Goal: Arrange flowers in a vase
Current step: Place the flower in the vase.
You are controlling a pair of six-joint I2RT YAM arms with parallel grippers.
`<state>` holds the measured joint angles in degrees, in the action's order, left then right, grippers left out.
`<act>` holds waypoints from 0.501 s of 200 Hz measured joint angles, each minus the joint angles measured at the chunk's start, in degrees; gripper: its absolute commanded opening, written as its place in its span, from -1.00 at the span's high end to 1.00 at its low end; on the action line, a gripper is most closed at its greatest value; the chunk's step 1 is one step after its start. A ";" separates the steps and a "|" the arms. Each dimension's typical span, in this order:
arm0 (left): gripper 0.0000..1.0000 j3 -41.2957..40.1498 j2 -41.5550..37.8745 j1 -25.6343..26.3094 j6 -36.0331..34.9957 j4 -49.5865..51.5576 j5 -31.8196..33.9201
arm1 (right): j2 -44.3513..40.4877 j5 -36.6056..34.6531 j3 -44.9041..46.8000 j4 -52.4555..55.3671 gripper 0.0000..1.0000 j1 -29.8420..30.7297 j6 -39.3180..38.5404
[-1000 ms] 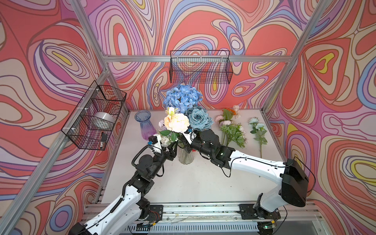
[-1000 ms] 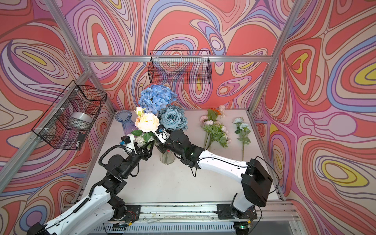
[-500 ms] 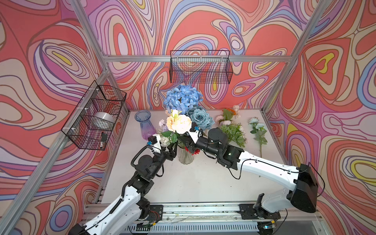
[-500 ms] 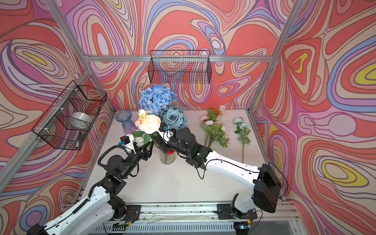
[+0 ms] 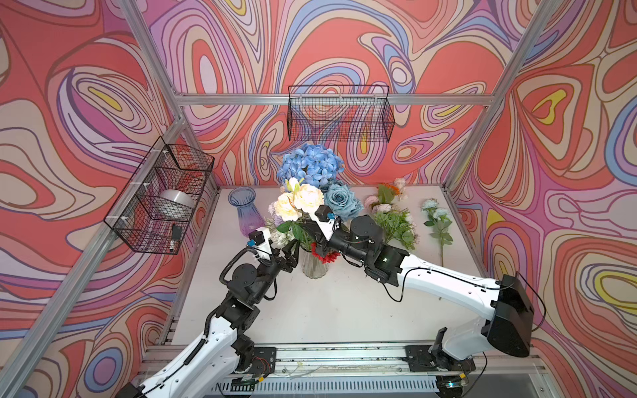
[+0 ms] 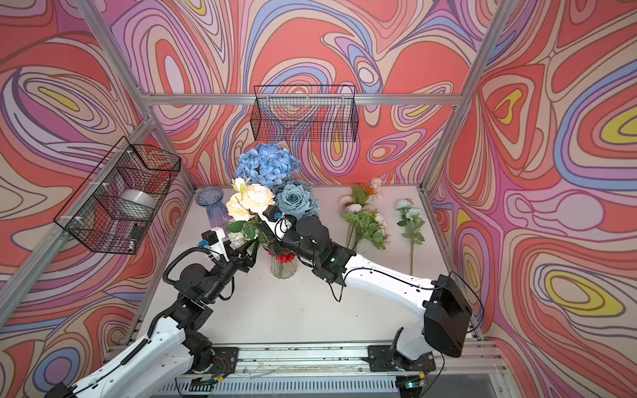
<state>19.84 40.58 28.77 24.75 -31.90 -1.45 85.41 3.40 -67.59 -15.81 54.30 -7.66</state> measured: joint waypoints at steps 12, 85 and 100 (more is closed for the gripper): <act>-0.31 -0.02 0.00 0.00 0.15 0.00 0.00 | 0.00 -0.74 0.57 0.04 1.00 0.02 0.00; -0.63 -0.02 -0.37 0.00 0.81 1.46 0.00 | -0.59 -2.73 2.89 0.83 0.64 0.04 1.27; -0.86 -0.13 -1.40 0.00 1.03 2.60 0.02 | -1.84 -2.58 3.54 2.14 0.46 0.04 1.70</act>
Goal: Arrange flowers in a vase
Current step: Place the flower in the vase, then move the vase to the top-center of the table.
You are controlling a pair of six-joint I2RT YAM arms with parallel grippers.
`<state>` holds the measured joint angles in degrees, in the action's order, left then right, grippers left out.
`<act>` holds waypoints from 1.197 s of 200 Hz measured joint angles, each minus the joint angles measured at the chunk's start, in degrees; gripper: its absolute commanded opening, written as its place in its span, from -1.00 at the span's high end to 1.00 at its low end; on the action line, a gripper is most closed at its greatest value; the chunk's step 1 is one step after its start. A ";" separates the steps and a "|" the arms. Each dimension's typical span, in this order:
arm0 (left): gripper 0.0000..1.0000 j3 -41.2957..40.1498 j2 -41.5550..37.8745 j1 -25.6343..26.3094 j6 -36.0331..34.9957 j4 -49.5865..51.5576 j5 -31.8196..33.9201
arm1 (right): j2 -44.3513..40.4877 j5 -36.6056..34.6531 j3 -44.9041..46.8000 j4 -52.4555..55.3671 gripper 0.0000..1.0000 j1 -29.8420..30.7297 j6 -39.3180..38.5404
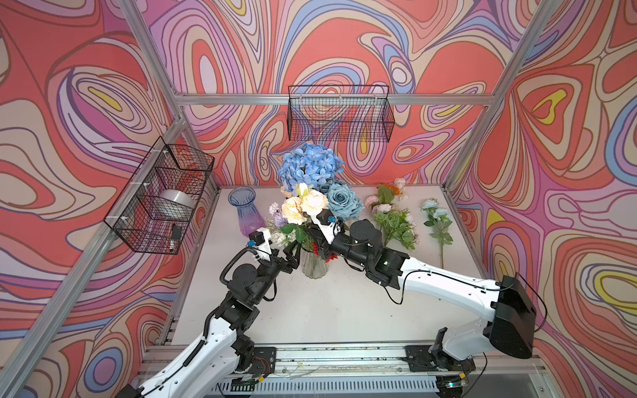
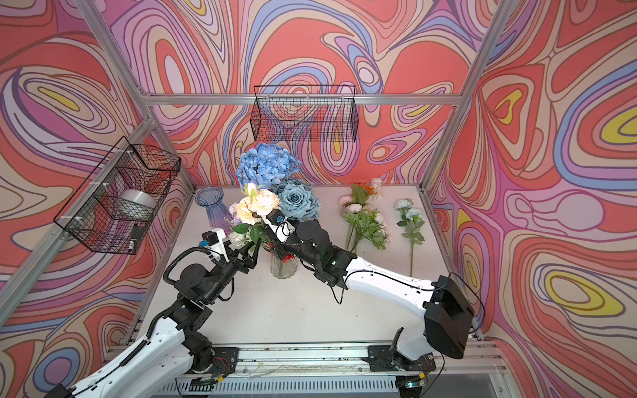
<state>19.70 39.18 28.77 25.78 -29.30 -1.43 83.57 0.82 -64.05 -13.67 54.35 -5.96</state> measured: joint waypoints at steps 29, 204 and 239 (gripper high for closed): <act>-1.00 -0.57 -3.45 0.00 0.85 3.08 0.24 | -4.66 0.13 2.08 1.95 0.09 0.00 1.57; -1.00 -6.32 -4.74 0.00 10.82 15.30 8.72 | -30.12 -14.86 30.47 6.84 -0.97 0.00 4.66; -1.00 -6.32 2.14 0.00 12.20 11.63 11.30 | -18.14 -13.97 37.73 -8.24 -0.97 0.00 5.18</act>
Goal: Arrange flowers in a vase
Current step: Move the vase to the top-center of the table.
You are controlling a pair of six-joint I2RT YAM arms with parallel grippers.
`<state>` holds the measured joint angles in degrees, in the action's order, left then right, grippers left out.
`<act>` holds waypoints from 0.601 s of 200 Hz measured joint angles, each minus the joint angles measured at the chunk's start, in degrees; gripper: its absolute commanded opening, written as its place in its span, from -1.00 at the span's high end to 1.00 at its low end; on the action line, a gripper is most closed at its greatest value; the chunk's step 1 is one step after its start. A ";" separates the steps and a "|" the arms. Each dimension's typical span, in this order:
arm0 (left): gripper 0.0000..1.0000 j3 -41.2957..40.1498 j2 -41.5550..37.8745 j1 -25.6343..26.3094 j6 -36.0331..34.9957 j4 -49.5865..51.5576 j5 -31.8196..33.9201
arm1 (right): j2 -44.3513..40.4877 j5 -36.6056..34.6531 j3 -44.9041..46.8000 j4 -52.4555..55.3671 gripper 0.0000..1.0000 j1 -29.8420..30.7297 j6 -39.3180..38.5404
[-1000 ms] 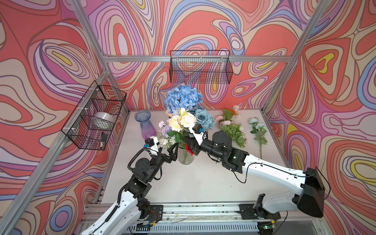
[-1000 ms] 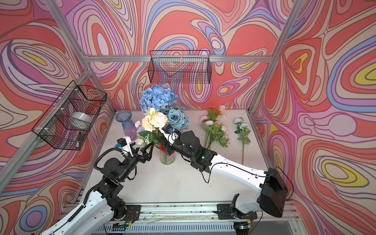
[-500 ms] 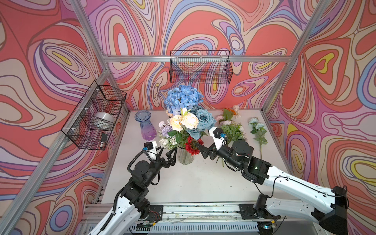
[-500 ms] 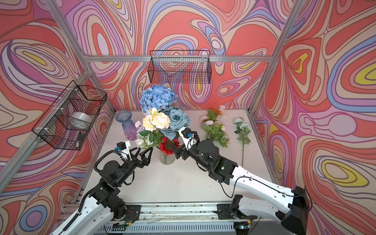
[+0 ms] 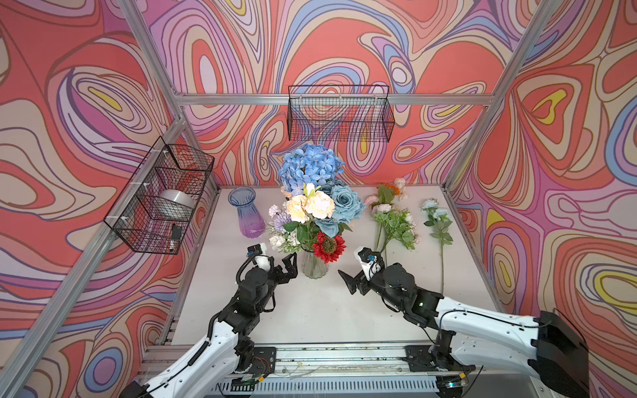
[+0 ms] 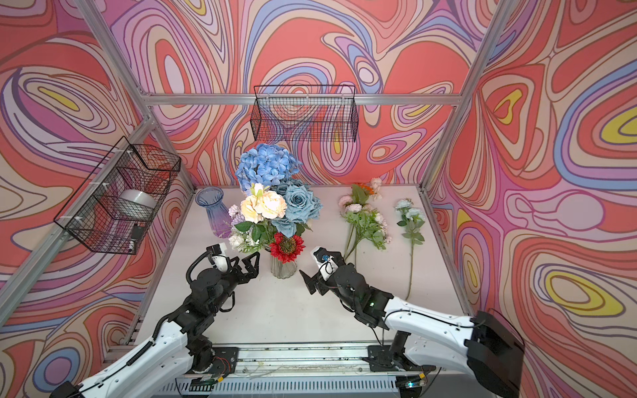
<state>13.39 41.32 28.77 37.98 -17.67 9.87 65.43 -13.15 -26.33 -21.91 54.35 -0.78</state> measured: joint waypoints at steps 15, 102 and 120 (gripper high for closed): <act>-1.00 0.02 2.01 -0.02 0.31 -1.44 1.05 | 6.58 0.83 -0.28 -5.79 -0.97 0.00 -0.74; -1.00 0.02 6.84 -0.02 0.20 -6.93 3.30 | 29.64 6.14 -5.46 -37.57 -0.97 0.00 -2.21; -1.00 0.02 7.67 -0.02 -0.02 -7.63 3.28 | 34.05 5.60 -6.60 -43.39 -0.97 0.00 -1.68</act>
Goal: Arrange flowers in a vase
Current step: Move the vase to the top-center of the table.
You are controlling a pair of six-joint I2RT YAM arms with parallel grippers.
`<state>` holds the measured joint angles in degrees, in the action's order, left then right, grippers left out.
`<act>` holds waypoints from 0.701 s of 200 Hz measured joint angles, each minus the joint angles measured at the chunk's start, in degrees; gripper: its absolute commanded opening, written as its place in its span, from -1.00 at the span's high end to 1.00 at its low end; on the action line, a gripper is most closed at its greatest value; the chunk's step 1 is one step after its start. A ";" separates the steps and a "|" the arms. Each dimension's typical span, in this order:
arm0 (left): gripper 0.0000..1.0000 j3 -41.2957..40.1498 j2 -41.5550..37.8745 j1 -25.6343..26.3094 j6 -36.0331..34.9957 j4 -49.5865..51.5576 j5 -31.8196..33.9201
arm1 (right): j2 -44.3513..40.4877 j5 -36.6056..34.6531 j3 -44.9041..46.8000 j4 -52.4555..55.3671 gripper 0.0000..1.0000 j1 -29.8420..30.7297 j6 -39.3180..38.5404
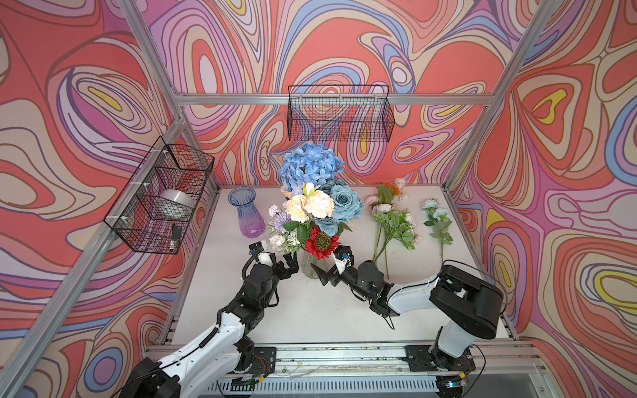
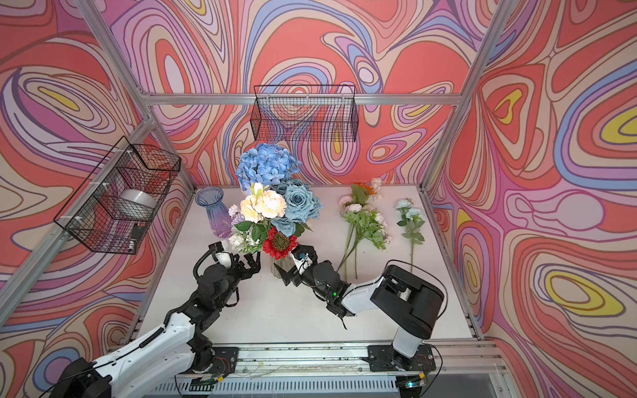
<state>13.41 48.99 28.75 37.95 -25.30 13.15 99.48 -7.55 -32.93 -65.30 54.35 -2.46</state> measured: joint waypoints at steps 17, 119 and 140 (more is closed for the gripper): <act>-1.00 0.00 0.79 0.00 -0.09 -0.52 -0.02 | 4.39 -0.72 -1.05 -5.70 -0.97 -0.04 0.33; -1.00 0.00 2.08 0.00 -0.17 -2.89 -0.04 | 13.57 -0.52 -8.83 -14.91 -0.51 -1.09 2.34; -1.00 0.00 1.97 0.00 -0.20 -2.86 -0.02 | 14.23 -0.07 -9.46 -14.82 -0.30 -1.07 2.62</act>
<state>13.41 50.96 28.75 37.76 -28.16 13.13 113.71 -7.62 -42.39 -80.12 53.28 0.16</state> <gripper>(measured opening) 0.998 0.702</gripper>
